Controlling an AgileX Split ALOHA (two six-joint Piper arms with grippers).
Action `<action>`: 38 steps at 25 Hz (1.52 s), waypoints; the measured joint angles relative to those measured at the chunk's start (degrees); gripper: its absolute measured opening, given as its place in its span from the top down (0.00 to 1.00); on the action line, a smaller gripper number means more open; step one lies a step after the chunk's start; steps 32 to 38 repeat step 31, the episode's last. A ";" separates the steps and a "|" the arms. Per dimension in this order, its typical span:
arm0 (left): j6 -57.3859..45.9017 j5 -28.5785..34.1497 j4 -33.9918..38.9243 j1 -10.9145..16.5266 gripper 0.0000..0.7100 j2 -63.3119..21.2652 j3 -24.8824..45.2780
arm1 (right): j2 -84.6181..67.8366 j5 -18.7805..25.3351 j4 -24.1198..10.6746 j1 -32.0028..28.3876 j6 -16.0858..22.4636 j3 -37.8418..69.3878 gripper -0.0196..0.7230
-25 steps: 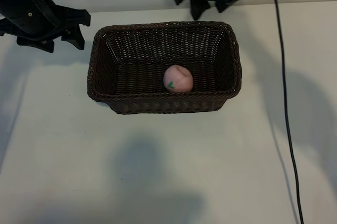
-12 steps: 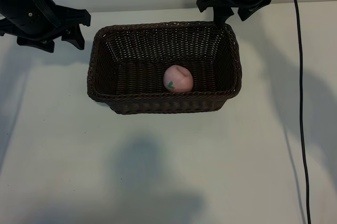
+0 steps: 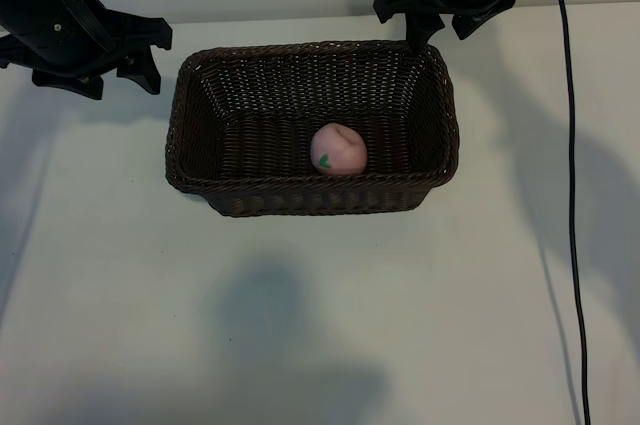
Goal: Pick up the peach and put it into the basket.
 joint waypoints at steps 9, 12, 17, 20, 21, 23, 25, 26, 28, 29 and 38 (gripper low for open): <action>0.00 0.00 0.00 0.00 0.16 0.00 0.00 | -0.05 0.00 -0.31 0.00 0.06 0.00 0.27; 0.00 0.00 0.00 0.00 0.16 0.00 0.00 | -0.05 0.00 -0.54 0.00 0.06 0.00 0.27; 0.00 0.00 0.00 0.00 0.16 0.00 0.00 | -0.05 0.00 -1.09 0.00 0.06 0.00 0.27; 0.00 0.00 0.00 0.00 0.16 0.00 0.00 | -0.05 0.00 -1.11 0.00 0.06 0.00 0.27; 0.00 0.00 0.00 0.00 0.16 0.00 0.00 | -0.05 0.00 -1.11 0.00 0.06 0.00 0.27; 0.00 0.00 0.00 0.00 0.16 0.00 0.00 | -0.05 0.00 -1.11 0.00 0.06 0.00 0.27; 0.00 0.00 0.00 0.00 0.16 0.00 0.00 | -0.05 0.00 -1.11 0.00 0.06 0.00 0.27; 0.00 0.00 0.00 0.00 0.16 0.00 0.00 | -0.05 0.00 -1.11 0.00 0.06 0.00 0.27; 0.00 0.00 0.00 0.00 0.16 0.00 0.00 | -0.05 0.00 -1.11 0.00 0.06 0.00 0.27; 0.00 0.00 0.00 0.00 0.16 0.00 0.00 | -0.05 0.00 -1.11 0.00 0.06 0.00 0.27; 0.00 0.00 0.00 0.00 0.16 0.00 0.00 | -0.05 0.00 -1.11 0.00 0.06 0.00 0.27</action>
